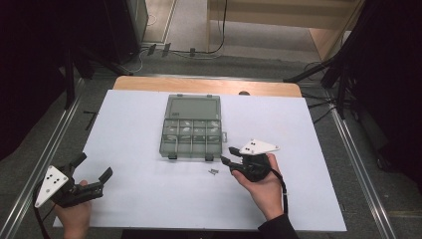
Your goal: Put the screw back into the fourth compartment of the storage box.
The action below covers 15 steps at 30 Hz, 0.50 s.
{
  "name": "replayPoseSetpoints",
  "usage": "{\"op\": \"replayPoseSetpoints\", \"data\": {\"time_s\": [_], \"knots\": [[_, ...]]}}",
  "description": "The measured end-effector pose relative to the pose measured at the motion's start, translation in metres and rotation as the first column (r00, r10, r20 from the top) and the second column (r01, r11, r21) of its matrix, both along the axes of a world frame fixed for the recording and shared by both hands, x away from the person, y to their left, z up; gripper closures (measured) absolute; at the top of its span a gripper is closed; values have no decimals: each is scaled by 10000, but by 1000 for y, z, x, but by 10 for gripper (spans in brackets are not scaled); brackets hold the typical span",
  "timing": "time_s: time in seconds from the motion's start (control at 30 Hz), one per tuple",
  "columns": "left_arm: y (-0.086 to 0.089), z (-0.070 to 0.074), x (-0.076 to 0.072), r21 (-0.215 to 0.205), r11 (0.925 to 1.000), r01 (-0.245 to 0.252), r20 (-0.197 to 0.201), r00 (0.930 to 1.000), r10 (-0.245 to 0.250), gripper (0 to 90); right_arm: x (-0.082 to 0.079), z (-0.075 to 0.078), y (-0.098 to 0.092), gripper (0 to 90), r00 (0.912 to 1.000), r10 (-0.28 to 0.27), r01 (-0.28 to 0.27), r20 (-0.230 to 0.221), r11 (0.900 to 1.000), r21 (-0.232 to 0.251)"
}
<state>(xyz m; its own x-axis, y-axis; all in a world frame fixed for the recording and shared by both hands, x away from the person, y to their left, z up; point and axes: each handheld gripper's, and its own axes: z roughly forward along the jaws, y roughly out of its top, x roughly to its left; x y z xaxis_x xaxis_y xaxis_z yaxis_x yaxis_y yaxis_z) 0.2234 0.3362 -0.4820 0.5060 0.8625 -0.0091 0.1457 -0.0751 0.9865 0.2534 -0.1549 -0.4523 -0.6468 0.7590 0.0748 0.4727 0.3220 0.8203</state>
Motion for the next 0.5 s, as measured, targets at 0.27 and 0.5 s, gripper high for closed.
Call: {"op": "replayPoseSetpoints", "data": {"time_s": [0.27,0.5], "knots": [[0,0,0,-44,10000,-29,-12,10000,29,12,10,-7,18,707,9843,797,-838,-1573,9963,-195],[0,0,0,-50,10000,-28,-12,10000,28,12,19,-12,32,781,9562,1209,-1492,-2668,9848,-886]]}}
